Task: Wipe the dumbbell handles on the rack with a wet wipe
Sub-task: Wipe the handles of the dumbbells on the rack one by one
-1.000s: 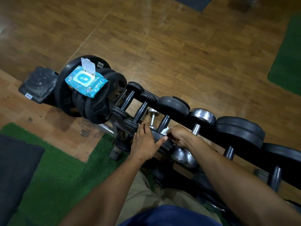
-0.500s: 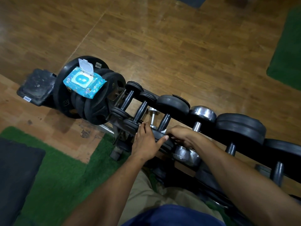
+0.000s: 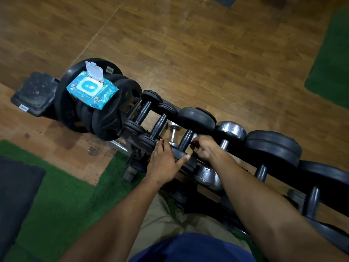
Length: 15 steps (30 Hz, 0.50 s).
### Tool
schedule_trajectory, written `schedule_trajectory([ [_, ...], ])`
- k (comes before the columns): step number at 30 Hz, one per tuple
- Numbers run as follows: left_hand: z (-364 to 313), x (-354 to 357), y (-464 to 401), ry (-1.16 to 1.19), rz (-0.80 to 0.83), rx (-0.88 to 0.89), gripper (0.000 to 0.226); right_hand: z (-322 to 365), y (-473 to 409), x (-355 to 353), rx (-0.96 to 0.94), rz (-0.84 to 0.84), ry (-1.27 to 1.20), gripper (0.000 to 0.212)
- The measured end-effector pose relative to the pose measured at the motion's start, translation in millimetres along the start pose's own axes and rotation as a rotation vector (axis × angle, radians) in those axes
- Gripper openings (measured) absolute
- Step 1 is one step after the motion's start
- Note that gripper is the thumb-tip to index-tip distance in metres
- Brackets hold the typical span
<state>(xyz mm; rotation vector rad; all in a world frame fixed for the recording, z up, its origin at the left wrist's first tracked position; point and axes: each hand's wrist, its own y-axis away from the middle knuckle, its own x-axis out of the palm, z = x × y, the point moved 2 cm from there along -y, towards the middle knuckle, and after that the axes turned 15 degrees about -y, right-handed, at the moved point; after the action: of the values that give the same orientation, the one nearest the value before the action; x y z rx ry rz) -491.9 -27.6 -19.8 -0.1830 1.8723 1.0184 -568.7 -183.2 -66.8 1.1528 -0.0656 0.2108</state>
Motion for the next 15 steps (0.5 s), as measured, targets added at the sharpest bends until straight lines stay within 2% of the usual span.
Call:
schedule_trajectory([
  [4,1,0,0,0.018,-0.016,0.001,0.114,3,5,-3,0.058,0.062,0.062,0.025],
  [8,2,1,0,0.025,-0.021,0.012,0.114,-8,6,-10,0.124,0.175,0.429,0.023],
  [11,2,3,0,0.018,-0.034,0.014,0.114,-6,12,-5,0.004,0.23,0.84,0.027],
  [15,3,4,-1,0.02,-0.056,0.015,0.113,16,29,10,-0.298,0.207,1.359,0.02],
])
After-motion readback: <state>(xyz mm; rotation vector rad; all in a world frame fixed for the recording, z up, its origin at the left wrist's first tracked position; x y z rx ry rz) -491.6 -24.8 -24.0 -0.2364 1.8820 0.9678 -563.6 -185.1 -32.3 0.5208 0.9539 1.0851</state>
